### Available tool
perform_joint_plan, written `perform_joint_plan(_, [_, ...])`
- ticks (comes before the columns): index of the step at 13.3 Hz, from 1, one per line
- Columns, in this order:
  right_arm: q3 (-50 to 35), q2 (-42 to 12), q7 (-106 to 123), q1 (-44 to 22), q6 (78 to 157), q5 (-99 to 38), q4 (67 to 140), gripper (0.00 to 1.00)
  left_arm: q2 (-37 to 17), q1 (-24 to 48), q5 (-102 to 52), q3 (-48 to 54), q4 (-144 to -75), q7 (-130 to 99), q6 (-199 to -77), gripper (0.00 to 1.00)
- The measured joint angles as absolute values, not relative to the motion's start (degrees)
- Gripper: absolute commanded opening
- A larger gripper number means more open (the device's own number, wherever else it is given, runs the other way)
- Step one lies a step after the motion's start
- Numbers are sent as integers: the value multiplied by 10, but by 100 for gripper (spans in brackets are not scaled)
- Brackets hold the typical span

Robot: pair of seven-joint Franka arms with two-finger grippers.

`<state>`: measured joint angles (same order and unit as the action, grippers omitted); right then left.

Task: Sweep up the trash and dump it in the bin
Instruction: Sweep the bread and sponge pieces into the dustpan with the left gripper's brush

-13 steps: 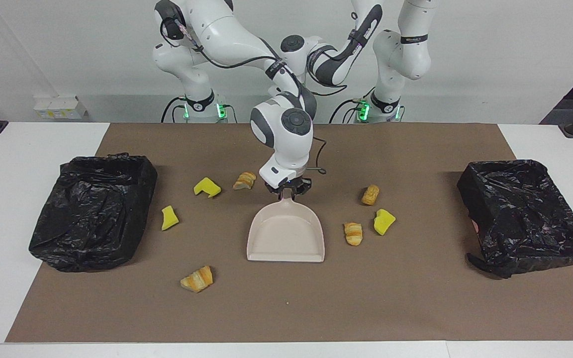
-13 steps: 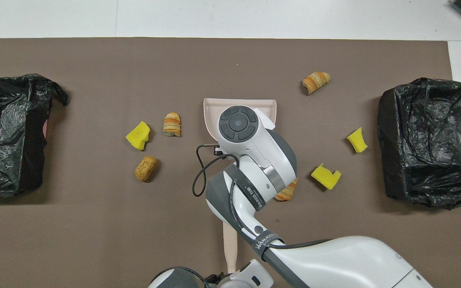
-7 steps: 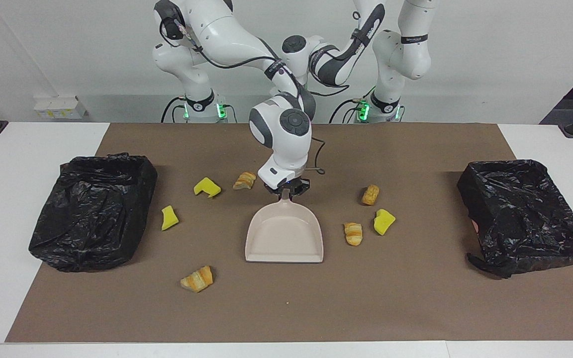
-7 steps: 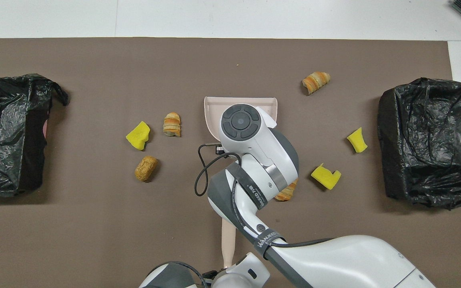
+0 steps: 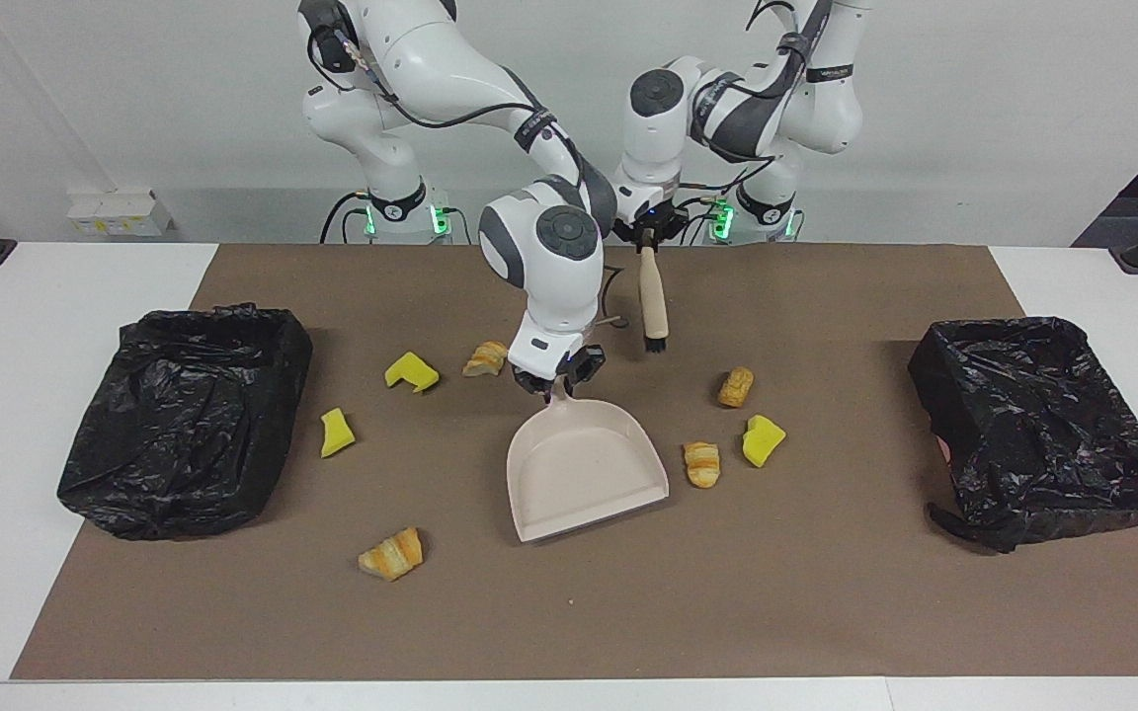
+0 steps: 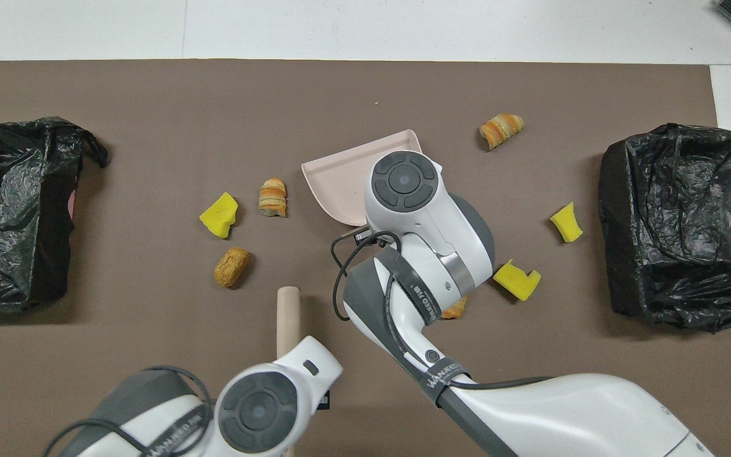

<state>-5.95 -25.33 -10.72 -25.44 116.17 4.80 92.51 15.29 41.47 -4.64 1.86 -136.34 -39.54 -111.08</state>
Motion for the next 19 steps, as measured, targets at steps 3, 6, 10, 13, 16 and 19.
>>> perform_joint_plan(3, [-59, -253, -1, -242, 1162, 49, 922, 0, 157, 296, -46, 16, -1340, -345, -1101, 0])
perform_joint_plan(6, [-59, -253, 111, -242, 1162, 51, 922, 0, 138, 193, -41, 15, -1329, -298, -1103, 0])
perform_joint_plan(10, [-57, -253, 280, -233, 1161, 76, 922, 0, 92, 115, -39, 15, -1322, -246, -1140, 0])
perform_joint_plan(13, [-57, -254, 380, -225, 1161, 110, 922, 0, 59, 116, -46, 24, -1316, -243, -1164, 0])
perform_joint_plan(16, [-58, -255, 431, -227, 1161, 138, 924, 0, 53, 152, -75, 35, -1316, -272, -1164, 0])
perform_joint_plan(19, [-58, -256, 473, -228, 1161, 157, 924, 0, 45, 182, -97, 36, -1317, -293, -1188, 0])
